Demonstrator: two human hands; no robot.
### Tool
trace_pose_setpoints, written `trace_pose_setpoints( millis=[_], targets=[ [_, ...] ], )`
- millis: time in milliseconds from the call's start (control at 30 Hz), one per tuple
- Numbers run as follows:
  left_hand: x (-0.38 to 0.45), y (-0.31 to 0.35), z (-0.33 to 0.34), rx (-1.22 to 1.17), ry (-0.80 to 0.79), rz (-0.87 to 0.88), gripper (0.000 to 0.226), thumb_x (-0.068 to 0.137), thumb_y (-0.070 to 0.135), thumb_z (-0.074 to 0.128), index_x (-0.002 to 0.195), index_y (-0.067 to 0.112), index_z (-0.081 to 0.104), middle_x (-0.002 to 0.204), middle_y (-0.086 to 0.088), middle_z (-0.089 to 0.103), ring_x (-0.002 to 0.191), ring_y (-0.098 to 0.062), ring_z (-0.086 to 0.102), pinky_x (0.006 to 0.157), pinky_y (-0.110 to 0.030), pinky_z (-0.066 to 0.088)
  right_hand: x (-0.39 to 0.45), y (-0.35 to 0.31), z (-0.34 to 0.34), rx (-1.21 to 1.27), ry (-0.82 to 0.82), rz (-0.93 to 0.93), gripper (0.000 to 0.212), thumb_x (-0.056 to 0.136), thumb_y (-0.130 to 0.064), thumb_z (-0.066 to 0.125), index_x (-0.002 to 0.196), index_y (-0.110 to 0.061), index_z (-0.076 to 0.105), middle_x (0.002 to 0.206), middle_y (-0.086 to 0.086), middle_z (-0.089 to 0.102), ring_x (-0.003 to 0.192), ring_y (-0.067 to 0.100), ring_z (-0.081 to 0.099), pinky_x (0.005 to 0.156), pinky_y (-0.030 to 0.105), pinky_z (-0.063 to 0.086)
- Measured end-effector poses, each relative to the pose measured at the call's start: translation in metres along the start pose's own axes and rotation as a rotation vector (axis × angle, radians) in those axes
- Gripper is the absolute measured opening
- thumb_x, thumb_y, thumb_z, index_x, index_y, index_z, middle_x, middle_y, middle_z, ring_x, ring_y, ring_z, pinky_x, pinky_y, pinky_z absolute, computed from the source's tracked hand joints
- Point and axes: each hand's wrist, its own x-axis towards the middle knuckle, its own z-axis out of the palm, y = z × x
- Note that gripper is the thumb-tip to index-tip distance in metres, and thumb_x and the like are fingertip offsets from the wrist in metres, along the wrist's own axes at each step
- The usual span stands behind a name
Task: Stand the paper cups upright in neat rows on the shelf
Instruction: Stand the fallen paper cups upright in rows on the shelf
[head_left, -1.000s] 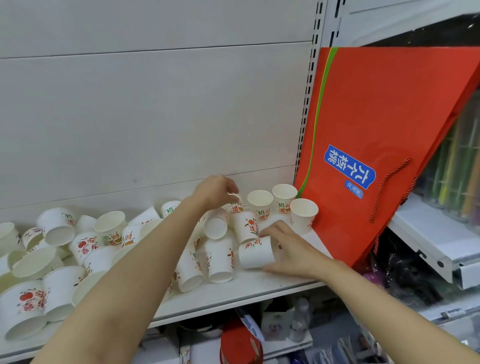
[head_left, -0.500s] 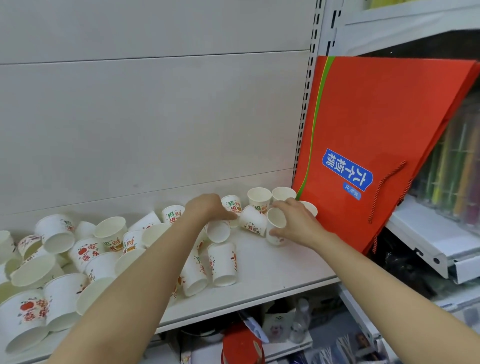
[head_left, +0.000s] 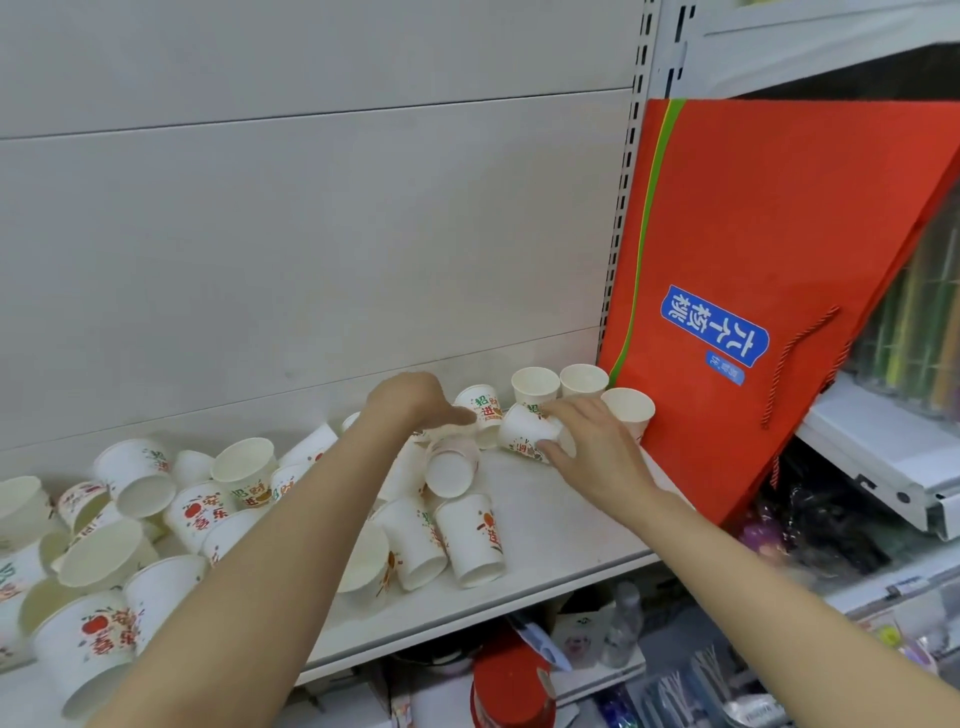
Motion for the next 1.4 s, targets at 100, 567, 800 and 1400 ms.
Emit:
trace_pose_setpoints(
  millis=[100,567,800,1400],
  targets=[
    [-0.011,0.008,0.007,-0.008,-0.151,0.003,0.055,0.076,0.070,0.063,0.077,0.016,0.053,0.076,0.001,0.062,0.071,-0.019,0.066,0.074,-0.026,0.053,0.004,-0.027,0.015,0.141,-0.125,0.115,0.031,0.086,-0.024,0.067,0.116,-0.016,0.062,0.111,0.001,0.064,0.098,0.017,0.058,0.083,0.031,0.047],
    [-0.044,-0.003,0.009,-0.275,0.018,0.086,0.067,0.078,0.050,0.069,0.128,0.013,0.046,0.117,-0.006,0.060,0.108,-0.025,0.058,0.088,-0.034,0.051,0.022,-0.059,0.033,0.851,-0.237,0.649,0.036,0.086,-0.042,0.064,0.105,-0.011,0.065,0.099,0.002,0.070,0.086,0.017,0.069,0.082,0.040,0.058],
    [-0.040,-0.011,0.007,-0.507,-0.213,0.267,0.083,0.075,0.026,0.083,0.145,0.022,0.039,0.135,-0.001,0.053,0.102,-0.020,0.061,0.087,-0.031,0.053,0.011,-0.058,0.007,0.843,-0.007,0.671,0.024,0.074,-0.023,0.079,0.072,-0.008,0.060,0.075,0.007,0.064,0.069,0.013,0.060,0.068,0.031,0.053],
    [0.036,0.081,0.065,-0.351,0.143,0.047,0.024,0.083,0.021,0.063,0.105,0.015,0.063,0.097,-0.003,0.066,0.092,-0.025,0.063,0.071,-0.031,0.047,-0.079,0.026,-0.078,0.075,0.122,0.470,0.029,0.067,-0.024,0.083,0.064,-0.019,0.054,0.083,-0.007,0.060,0.073,0.010,0.058,0.065,0.029,0.049]
  ],
)
